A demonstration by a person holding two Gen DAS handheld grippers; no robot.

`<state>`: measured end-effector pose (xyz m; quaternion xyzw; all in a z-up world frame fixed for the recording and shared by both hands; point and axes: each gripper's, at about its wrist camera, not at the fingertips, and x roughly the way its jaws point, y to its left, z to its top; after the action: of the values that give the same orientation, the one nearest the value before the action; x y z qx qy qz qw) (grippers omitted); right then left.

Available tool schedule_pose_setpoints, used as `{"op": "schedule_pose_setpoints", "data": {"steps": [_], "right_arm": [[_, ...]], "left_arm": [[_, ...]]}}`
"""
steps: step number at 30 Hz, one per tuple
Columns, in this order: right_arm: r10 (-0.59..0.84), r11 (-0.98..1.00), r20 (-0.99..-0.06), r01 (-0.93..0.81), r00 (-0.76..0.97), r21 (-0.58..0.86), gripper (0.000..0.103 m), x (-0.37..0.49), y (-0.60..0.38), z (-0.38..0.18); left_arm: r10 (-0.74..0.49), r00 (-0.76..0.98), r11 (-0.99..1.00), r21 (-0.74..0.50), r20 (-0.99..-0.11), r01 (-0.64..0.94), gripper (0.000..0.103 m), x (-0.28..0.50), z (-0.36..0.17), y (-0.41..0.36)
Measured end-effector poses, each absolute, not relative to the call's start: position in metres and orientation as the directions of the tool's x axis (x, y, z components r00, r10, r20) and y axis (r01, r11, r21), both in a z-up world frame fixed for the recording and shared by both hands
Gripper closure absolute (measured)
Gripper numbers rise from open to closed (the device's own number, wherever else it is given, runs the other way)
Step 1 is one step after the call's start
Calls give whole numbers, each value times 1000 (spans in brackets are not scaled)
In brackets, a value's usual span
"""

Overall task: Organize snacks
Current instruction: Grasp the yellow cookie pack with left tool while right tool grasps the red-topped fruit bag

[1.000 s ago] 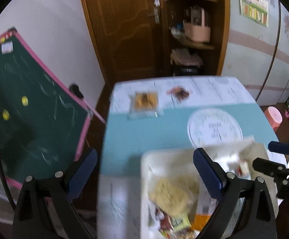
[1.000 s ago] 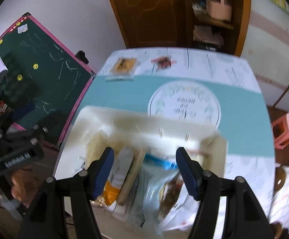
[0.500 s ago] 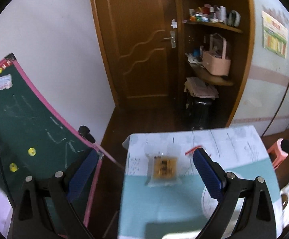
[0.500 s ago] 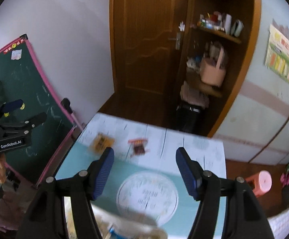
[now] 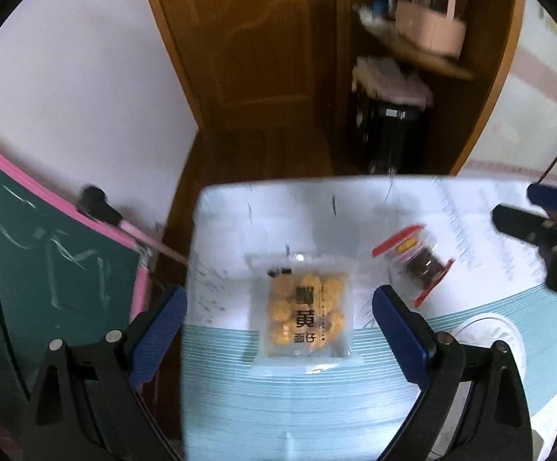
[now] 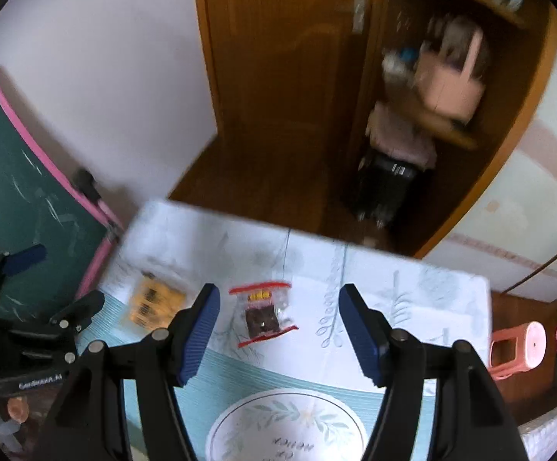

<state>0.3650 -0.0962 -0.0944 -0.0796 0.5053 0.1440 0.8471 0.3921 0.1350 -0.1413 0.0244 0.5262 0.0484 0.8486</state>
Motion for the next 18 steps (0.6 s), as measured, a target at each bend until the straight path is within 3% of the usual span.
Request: {"op": "schedule_pose_setpoints", "data": {"steps": [8, 18], "right_arm": [[161, 941, -950, -331, 267, 66, 38, 385, -81, -195], [130, 930, -969, -365, 210, 45, 38, 391, -71, -231]], "left_arm": [[43, 316, 995, 13, -948, -96, 6, 414, -219, 134], [66, 246, 996, 49, -967, -73, 6, 420, -256, 119]]}}
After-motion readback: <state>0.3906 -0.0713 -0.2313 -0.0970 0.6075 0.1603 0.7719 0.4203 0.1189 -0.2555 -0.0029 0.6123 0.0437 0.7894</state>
